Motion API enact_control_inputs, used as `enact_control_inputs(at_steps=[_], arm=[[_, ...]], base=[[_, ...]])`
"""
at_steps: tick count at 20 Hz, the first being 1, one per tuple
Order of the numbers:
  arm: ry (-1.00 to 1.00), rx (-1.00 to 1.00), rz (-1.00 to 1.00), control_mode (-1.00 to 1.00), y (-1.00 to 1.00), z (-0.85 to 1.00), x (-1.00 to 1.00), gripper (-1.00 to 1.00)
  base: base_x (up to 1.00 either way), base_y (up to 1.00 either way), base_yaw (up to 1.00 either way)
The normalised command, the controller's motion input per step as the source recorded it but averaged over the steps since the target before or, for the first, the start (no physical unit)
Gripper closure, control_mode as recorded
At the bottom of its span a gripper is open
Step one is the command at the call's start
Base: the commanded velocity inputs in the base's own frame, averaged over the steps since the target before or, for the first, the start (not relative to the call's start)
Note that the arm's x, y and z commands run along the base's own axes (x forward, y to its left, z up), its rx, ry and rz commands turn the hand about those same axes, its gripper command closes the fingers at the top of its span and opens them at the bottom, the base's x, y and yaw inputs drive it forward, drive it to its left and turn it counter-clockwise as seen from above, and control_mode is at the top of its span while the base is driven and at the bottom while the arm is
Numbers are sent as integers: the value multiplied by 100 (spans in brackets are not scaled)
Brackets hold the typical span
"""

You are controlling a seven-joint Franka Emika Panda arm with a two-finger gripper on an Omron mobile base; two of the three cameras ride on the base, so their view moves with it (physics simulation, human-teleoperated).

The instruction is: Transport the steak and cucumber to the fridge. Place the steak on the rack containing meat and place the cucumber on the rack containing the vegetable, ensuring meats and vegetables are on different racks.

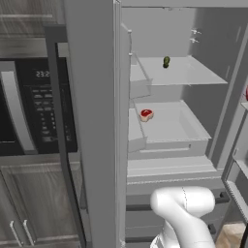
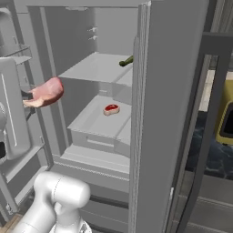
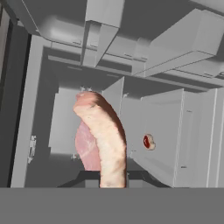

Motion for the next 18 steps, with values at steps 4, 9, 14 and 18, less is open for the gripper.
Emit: enact_control_inputs(at_steps=[4, 9, 14, 18], arm=[[0, 0, 0, 100, 0, 0, 0, 100], [0, 0, 0, -100, 1, -8, 0, 100], [10, 0, 0, -100, 12, -56, 20, 100], [9, 0, 0, -100, 6, -71, 44, 100]], base=[[3, 0, -2], [0, 0, 0], [0, 0, 0], [0, 0, 0]])
